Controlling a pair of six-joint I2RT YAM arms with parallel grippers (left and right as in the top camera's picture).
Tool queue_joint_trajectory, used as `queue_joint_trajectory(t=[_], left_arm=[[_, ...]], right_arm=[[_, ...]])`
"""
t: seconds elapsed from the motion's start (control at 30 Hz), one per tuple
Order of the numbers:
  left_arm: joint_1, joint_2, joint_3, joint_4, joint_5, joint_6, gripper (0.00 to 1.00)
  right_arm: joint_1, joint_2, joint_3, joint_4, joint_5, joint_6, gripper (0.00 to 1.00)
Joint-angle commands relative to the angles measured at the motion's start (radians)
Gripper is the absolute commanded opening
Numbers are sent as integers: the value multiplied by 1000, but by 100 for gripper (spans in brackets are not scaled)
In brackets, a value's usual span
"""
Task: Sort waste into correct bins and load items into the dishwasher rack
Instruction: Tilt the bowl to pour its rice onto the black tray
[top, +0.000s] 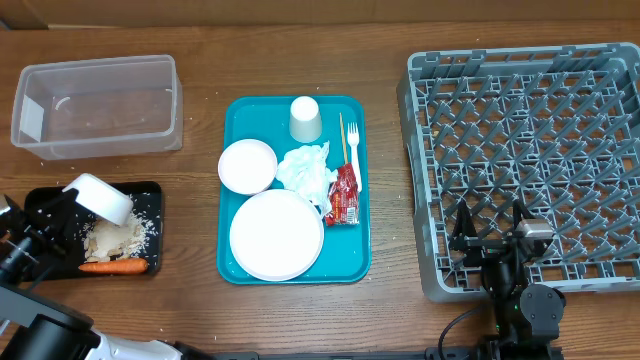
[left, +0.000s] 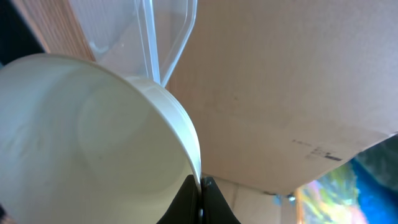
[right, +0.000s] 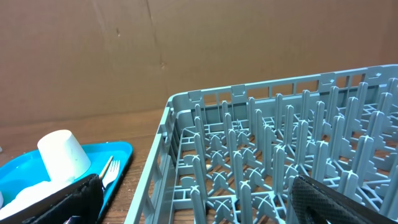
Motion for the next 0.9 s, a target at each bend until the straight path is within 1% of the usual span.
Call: queue_joint_trajectory(t=[0.0,0.13,0.27,0.37,0.43,0.5,0.57,0.63,0.67,0.7,0.77,0.8,0.83,0.87], left_arm=[[6,11,-3,-31,13,5,4],[5,11,-3,-40,14,42,4],[5,11,-3,-57,12,112,4],[5,11,-3,-39,12,120,4],[5,11,-3,-8,54,121,4],[4,11,-3,-9,137,154,4],[0,11,-3,-11,154,151,4],[-2,11,-3,-49,154,156,4],[-1,11,-3,-47,154,175,4],[0,11,-3,-1,140,178,4],[0,11,-3,40,101,128,4],[-2,11,-3,17,101,125,4],[-3,11,-3,-5,132,162,4],[-3,11,-3,11,157,195,4]], right_arm=[[-7,-8,-10,6,7,3,100],[-7,-8,-10,6,7,3,100],[-7,-8,-10,6,7,3,100],[-7,-8,-10,6,7,3,100],[-7,-8,-10,6,7,3,100],[-7,-8,-10,7,7,3,100],[-7,-8,-10,6,7,3,100],[-7,-8,-10,6,7,3,100],[-7,-8,-10,7,7,3,100],[-7,-8,-10,6,7,3,100],[-7,-8,-10,6,7,3,100],[-7,-8,-10,7,7,3,100],[-7,-8,-10,6,7,3,100],[-7,-8,-10,6,7,3,100]])
